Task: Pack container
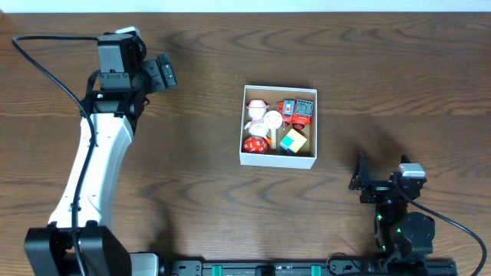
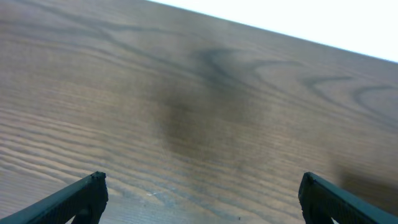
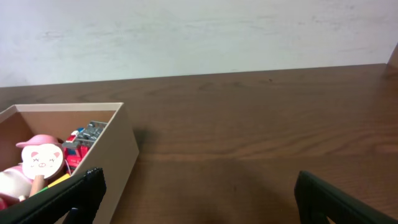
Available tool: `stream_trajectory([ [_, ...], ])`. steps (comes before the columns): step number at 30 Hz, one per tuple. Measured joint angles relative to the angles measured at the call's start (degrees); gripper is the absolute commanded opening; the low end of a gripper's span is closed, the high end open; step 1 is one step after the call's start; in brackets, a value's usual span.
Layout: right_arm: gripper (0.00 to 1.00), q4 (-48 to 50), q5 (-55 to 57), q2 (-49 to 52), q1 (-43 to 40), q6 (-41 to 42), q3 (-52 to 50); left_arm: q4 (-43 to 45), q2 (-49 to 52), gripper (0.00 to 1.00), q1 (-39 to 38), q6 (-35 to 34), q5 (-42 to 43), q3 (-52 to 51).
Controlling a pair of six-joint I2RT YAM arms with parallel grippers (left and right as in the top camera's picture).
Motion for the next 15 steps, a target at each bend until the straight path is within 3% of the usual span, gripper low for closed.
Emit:
stream_trajectory([
  [6, 0.99, 0.0, -0.1, 0.0, 0.0, 0.0, 0.0, -2.4, -11.0, 0.98, 0.0, 0.2, -0.1, -0.1],
  [15, 0.99, 0.1, -0.2, 0.0, 0.0, 0.0, 0.0, -15.1, -31.9, 0.98, 0.0, 4.2, -0.3, -0.2],
])
